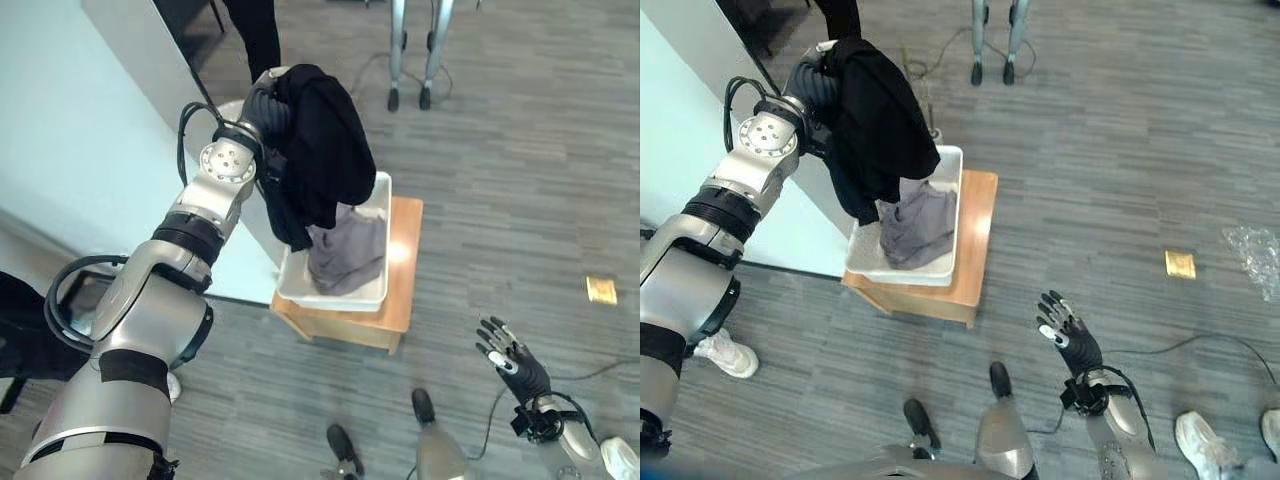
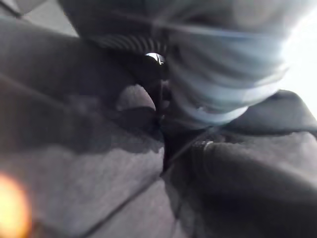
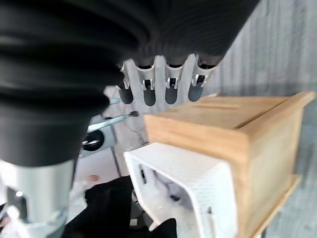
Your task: Pick up bed clothes into laundry basket.
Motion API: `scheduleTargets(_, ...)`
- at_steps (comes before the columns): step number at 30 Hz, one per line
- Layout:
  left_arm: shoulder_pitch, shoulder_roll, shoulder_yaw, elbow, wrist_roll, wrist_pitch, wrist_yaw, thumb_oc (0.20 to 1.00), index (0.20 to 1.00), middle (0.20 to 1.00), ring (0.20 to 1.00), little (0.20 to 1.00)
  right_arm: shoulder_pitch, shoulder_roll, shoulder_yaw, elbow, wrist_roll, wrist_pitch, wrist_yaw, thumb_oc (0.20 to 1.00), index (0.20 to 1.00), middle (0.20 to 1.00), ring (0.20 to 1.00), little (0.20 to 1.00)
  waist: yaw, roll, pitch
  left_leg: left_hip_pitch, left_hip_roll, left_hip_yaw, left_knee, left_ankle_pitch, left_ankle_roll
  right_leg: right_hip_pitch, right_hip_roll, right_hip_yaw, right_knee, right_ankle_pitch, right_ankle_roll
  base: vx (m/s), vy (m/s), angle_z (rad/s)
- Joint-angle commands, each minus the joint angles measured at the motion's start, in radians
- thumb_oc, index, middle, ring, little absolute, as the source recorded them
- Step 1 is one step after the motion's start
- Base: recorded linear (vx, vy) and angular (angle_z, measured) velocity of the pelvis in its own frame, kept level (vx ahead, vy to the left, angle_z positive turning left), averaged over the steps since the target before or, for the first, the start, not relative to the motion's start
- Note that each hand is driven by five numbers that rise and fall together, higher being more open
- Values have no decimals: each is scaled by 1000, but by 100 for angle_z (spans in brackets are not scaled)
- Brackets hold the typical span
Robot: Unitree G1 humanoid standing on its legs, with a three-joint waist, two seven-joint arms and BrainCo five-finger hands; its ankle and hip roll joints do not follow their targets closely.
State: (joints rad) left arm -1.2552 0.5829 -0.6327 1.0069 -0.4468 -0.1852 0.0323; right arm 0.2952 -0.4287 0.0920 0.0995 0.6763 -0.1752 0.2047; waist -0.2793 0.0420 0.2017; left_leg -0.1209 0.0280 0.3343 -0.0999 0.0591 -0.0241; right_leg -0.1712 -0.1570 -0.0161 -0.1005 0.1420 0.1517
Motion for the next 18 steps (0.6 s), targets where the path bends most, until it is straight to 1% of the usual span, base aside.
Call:
scheduleTargets(1, -135, 31, 40, 98, 84, -34, 52, 200, 200, 200, 200, 200, -56, -25, -28, -58, 9, -45, 24, 1000, 1000, 1000, 1000, 1000, 18, -24, 25, 43, 80, 38, 13, -8, -80, 8, -31, -17, 20, -20, 55, -53, -12, -19)
scheduleTargets(2, -134, 29, 43, 113, 112, -30, 62, 200, 200, 200, 200, 200, -57, -27, -22, -57, 9, -47, 26, 1000, 1000, 1000, 1000, 1000, 16, -31, 30, 38, 82, 42, 13, -6, -80, 0, -27, -12, 19, -16, 55, -31, -8, -17)
scheduleTargets(3, -135, 42, 35, 147, 178, -15, 70, 222, 222, 222, 222, 222, -56, -27, -13, -57, 10, -49, 28, 1000, 1000, 1000, 1000, 1000, 14, -42, 37, 31, 87, 50, 13, -4, -82, -13, -22, -4, 17, -11, 55, -31, -8, -17)
scheduleTargets(4, -135, 42, 35, 147, 178, -15, 70, 696, 696, 696, 696, 696, -57, -27, -13, -57, 10, -49, 28, 1000, 1000, 1000, 1000, 1000, 15, -42, 37, 30, 87, 51, 13, -4, -82, -13, -22, -4, 17, -11, 55, -27, -10, -15)
scheduleTargets(5, -134, 46, 41, 167, 201, -7, 84, 1000, 1000, 1000, 1000, 1000, -55, -27, -7, -59, 14, -48, 30, 1000, 1000, 1000, 1000, 1000, 14, -47, 40, 27, 90, 55, 13, -2, -82, -18, -20, -1, 15, -9, 55, -24, -11, -14)
scheduleTargets(8, -134, 60, 31, 178, 267, 1, 88, 1000, 1000, 1000, 1000, 1000, -40, -31, -1, -64, 17, -48, 33, 1000, 1000, 1000, 1000, 1000, 13, -57, 45, 24, 94, 61, 13, -1, -84, -26, -16, 7, 14, -7, 54, -15, -14, -8)
scheduleTargets(11, -135, 62, 29, 173, 287, -5, 94, 1000, 1000, 1000, 1000, 1000, -26, -32, 0, -63, 22, -52, 41, 1000, 1000, 1000, 1000, 1000, 18, -58, 46, 28, 95, 61, 13, -3, -84, -19, -18, 4, 13, -13, 52, 0, 0, 0)
scheduleTargets(14, -132, 43, 22, 143, 299, -7, 101, 1000, 1000, 1000, 1000, 1000, -19, -38, -5, -57, 21, -55, 43, 1000, 1000, 1000, 1000, 1000, 26, -49, 39, 37, 93, 48, 13, -5, -84, 0, -22, -9, 13, -24, 51, 0, 0, 0)
scheduleTargets(18, -100, 16, 33, 85, 264, -24, 104, 1000, 1000, 1000, 1000, 1000, -26, -39, -4, -57, 22, -54, 43, 1000, 1000, 1000, 1000, 1000, 35, -34, 21, 59, 90, 33, 13, -10, -84, 32, -26, -23, 14, -37, 50, 6, -12, 2)
